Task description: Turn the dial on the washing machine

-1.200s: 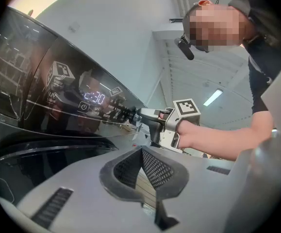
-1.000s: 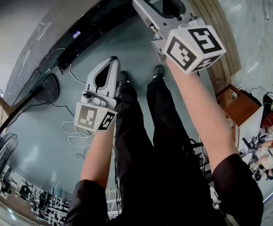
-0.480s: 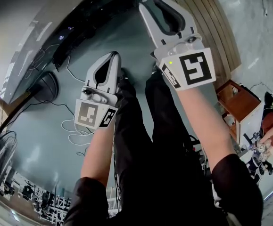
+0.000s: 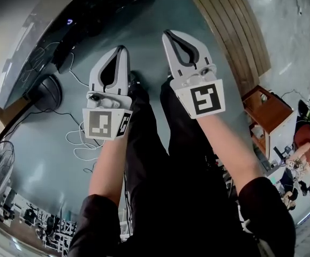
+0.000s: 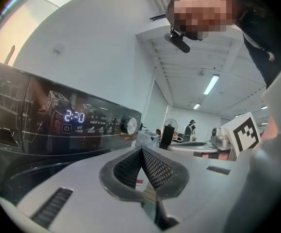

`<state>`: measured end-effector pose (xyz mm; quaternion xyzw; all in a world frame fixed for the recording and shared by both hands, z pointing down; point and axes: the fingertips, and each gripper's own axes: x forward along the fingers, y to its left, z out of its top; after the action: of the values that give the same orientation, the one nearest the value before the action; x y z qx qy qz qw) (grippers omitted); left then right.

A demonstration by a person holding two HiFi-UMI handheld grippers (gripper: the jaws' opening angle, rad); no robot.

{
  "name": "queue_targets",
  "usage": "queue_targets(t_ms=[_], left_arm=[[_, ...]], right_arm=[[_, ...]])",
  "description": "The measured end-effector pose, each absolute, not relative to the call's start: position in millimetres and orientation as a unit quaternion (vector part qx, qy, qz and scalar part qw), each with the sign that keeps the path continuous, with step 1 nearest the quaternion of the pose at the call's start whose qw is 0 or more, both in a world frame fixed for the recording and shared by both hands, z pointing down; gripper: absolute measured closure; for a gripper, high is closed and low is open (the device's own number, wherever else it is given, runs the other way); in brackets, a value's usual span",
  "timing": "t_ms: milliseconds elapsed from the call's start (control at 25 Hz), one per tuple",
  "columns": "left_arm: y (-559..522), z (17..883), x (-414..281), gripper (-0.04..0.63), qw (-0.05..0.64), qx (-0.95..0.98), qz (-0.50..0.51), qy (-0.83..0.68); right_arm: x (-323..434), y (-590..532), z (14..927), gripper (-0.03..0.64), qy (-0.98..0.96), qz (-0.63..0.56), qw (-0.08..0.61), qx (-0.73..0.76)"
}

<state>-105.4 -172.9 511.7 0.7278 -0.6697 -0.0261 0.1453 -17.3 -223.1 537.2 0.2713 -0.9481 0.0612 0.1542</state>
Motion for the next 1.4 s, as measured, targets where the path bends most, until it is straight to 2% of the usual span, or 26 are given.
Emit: queue_targets(t_ms=[320, 520, 760, 960, 1240, 1400], left_arm=[[-170.7, 504.5, -85.0, 0.581, 0.139, 0.723, -0.025, -0.677], [-168.3, 472.2, -58.5, 0.581, 0.126, 0.728, -0.025, -0.674], [-153.9, 394.8, -47.2, 0.581, 0.107, 0.712, -0.024, -0.693], [-149.3, 310.4, -55.3, 0.58, 0.081, 0.699, -0.037, -0.709], [-97.5, 223.3, -62.2, 0.581, 0.04, 0.704, -0.048, -0.708], [-42.3, 211.5, -71.9, 0.581, 0.049, 0.704, -0.062, -0.706]], right_arm=[[30.3, -218.9, 529.9, 0.595, -0.94, 0.078, 0.176, 0.283], [77.8, -236.6, 478.5, 0.595, -0.946, 0.05, 0.134, 0.292], [122.4, -249.5, 385.2, 0.595, -0.952, 0.01, 0.09, 0.294], [131.0, -255.7, 306.5, 0.596, -0.957, 0.008, 0.065, 0.283], [148.3, -199.1, 250.2, 0.596, -0.961, 0.001, 0.076, 0.266], [148.7, -156.6, 238.2, 0.597, -0.955, -0.007, 0.084, 0.285]])
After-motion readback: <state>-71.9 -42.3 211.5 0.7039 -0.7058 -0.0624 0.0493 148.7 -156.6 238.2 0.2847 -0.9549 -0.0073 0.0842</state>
